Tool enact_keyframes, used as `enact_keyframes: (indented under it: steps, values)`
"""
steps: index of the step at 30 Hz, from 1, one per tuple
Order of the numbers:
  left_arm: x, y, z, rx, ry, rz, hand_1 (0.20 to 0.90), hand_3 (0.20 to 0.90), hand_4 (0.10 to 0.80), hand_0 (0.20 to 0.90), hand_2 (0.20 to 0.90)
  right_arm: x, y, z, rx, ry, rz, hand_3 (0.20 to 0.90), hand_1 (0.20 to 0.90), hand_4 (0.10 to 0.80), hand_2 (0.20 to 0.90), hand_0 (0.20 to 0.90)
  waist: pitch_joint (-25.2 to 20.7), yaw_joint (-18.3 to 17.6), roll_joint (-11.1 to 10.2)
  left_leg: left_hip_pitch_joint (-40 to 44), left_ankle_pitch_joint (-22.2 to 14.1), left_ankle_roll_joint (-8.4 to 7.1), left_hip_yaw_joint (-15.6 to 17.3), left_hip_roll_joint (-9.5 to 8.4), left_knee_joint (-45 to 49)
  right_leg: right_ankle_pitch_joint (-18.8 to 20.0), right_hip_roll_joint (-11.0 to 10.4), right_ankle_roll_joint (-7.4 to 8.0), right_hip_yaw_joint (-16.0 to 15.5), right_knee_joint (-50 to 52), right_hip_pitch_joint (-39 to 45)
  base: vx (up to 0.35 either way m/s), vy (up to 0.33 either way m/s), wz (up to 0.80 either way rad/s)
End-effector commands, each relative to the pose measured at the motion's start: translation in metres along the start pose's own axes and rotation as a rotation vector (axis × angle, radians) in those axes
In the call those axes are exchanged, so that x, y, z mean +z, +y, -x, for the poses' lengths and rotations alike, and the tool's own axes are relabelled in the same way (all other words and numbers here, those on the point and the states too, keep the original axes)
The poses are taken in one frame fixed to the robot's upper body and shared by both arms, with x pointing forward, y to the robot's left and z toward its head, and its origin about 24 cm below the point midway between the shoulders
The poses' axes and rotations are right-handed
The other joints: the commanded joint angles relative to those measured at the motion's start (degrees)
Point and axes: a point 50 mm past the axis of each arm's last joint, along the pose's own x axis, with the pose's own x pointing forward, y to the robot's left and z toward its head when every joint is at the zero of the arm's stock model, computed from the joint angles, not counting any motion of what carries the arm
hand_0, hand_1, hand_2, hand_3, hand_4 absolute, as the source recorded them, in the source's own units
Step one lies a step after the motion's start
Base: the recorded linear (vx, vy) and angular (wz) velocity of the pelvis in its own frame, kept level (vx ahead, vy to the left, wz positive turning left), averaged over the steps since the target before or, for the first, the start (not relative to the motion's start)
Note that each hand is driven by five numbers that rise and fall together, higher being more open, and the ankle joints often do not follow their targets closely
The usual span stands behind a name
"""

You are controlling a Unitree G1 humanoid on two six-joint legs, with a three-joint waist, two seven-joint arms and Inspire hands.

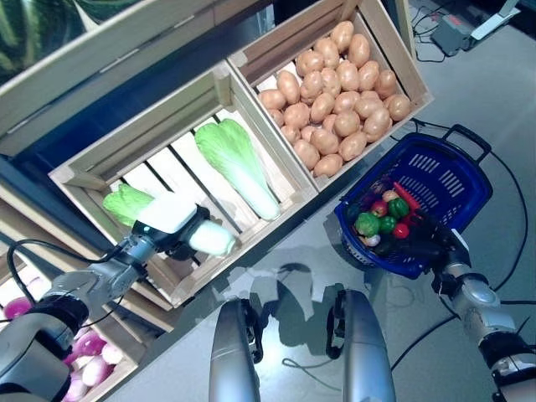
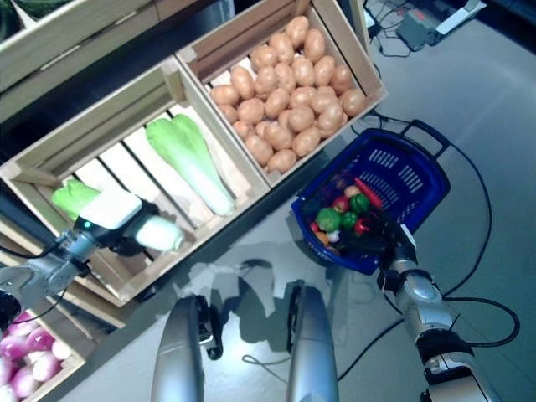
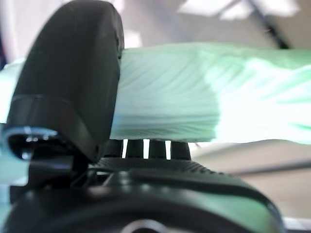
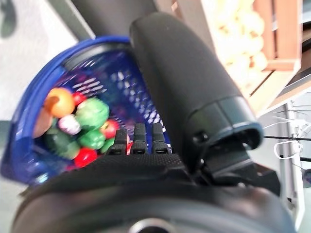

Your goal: Put vegetables into the basket

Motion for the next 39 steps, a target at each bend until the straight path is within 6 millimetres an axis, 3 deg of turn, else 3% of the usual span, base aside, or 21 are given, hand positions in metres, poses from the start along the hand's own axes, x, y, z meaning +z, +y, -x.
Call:
enact_keyframes:
  steps: [1,5,9,15,21,23,28,35,39]
  values:
    - [0.005,0.045,-0.019,0.296,0.01,0.29,0.3,0.3,0.4,0.3,0.3,0.028,0.01,0.004,0.093,-0.241,0.004,0.9,0.9,0.8,0.9,0.9,-4.49,0.27,-0.32,9.66,1.49,7.49,4.97,-2.86,-12.57,10.19,-2.58,-1.97,-1.04,-14.57,8.22,0.072,-0.097,0.05]
    - [0.02,0.027,-0.013,0.306,-0.006,0.576,0.3,0.3,0.4,0.3,0.3,0.02,0.037,0.011,0.253,-0.251,0.023,0.9,0.9,0.8,0.9,0.9,-5.56,1.02,-0.9,17.92,4.45,6.52,5.18,-3.65,-20.33,12.74,-2.58,-0.7,-3.27,-22.83,17.05,0.048,-0.079,0.03]
    - [0.027,0.023,-0.011,0.341,-0.029,0.837,0.3,0.3,0.4,0.3,0.3,0.015,0.059,0.013,0.388,-0.239,0.007,0.9,0.9,0.8,0.9,0.9,-7.21,1.79,-1.23,25.39,7.84,6.18,4.86,-4.57,-28.71,15.45,-1.3,-0.16,-5.14,-32.11,25.29,0.068,-0.068,0.05]
    - [0.037,0.014,-0.018,0.35,-0.068,1.218,0.3,0.3,0.4,0.3,0.3,0.016,0.089,0.006,0.562,-0.167,-0.014,0.9,0.9,0.8,0.9,0.9,-11.34,2.61,-2.06,40.49,15.6,4.68,6.18,-7.08,-49.83,21.35,3.5,0.92,-8.16,-54.72,42.02,0.149,-0.066,0.0]
    - [0.059,0.002,-0.035,0.305,-0.102,1.534,0.3,0.3,0.4,0.3,0.3,0.027,0.12,-0.006,0.735,-0.039,-0.019,0.9,0.9,0.8,0.9,0.9,-14.83,3.85,-2.65,48.34,21.89,3.33,5.28,-8.57,-65.41,26.98,6.86,1.02,-9.53,-69.63,50.54,0.085,-0.056,0.06]
    - [0.067,0.001,-0.042,0.299,-0.114,1.59,0.3,0.3,0.4,0.3,0.3,0.033,0.131,-0.008,0.785,-0.019,-0.046,0.9,0.9,0.8,0.9,0.9,-15.49,4.05,-2.86,49.48,23.1,3.11,4.96,-8.85,-68.5,28.49,7.73,1.03,-9.45,-72.7,51.66,0.02,-0.055,0.05]
    - [0.088,-0.005,-0.055,0.254,-0.139,1.688,0.3,0.3,0.4,0.3,0.3,0.042,0.16,-0.006,0.924,0.049,-0.056,0.9,0.9,0.8,0.9,0.9,-16.58,4.39,-3.39,49.34,22.3,3.07,4.15,-9.01,-68.89,28.25,8.54,0.95,-9.63,-72.87,51.86,0.001,-0.049,0.01]
    - [0.099,-0.012,-0.059,0.191,-0.146,1.699,0.3,0.3,0.4,0.3,0.3,0.053,0.173,-0.007,0.988,0.084,0.05,0.9,0.9,0.8,0.9,0.9,-17.42,4.61,-3.96,50.54,21.41,3.33,4.4,-9.01,-68.89,27.75,8.97,0.52,-9.76,-72.87,52.61,0.017,-0.034,0.03]
    - [0.109,-0.019,-0.062,0.124,-0.141,1.699,0.3,0.3,0.4,0.3,0.3,0.068,0.182,-0.01,0.998,0.052,0.12,0.9,0.9,0.8,0.9,0.9,-17.51,4.67,-4.21,50.87,21.1,3.35,3.99,-9.14,-68.89,27.58,9.19,0.27,-9.64,-72.87,52.98,0.007,-0.017,0.0]
